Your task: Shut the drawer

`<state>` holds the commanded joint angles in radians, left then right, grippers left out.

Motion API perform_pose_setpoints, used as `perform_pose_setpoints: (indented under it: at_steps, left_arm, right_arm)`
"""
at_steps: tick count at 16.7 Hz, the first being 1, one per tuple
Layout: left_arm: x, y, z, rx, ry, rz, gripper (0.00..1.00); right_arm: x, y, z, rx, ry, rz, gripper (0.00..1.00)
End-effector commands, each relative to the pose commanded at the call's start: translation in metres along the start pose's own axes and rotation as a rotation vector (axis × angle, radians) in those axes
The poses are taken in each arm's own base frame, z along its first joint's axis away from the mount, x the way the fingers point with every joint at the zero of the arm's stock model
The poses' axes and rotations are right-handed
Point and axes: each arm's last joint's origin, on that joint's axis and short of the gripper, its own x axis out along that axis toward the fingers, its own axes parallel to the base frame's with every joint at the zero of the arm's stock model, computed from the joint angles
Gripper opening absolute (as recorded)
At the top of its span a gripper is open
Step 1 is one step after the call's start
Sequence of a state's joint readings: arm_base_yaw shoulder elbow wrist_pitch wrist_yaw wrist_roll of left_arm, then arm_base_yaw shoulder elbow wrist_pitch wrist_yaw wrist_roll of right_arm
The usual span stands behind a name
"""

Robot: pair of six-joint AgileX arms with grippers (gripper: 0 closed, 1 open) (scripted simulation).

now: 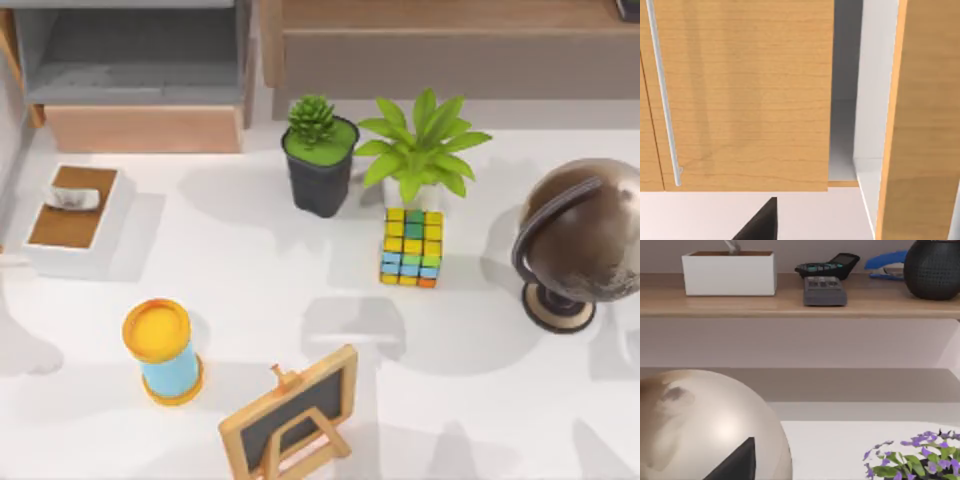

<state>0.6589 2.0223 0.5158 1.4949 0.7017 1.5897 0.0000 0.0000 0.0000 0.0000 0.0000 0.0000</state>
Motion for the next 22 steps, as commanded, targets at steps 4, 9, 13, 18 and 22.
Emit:
perform_pose_setpoints:
  at_steps: [4, 9, 13, 18, 22]
  left_arm:
    - [0.0, 0.0, 0.0, 0.0, 0.0, 0.0, 0.4]
    - [0.0, 0.0, 0.0, 0.0, 0.0, 0.0, 0.02]
    - [0.0, 0.0, 0.0, 0.0, 0.0, 0.0, 0.0]
    - [-0.001, -0.004, 0.0, -0.016, 0.002, -0.016, 0.0]
    - [0.02, -0.004, -0.002, -0.02, 0.0, -0.016, 0.0]
  right_arm:
    - [0.0, 0.0, 0.0, 0.0, 0.0, 0.0, 1.0]
    - [0.0, 0.0, 0.0, 0.0, 0.0, 0.0, 1.0]
    - [0.0, 0.0, 0.0, 0.0, 0.0, 0.0, 1.0]
    - [0.0, 0.0, 0.0, 0.0, 0.0, 0.0, 1.0]
    - [0.0, 0.0, 0.0, 0.0, 0.0, 0.0, 1.0]
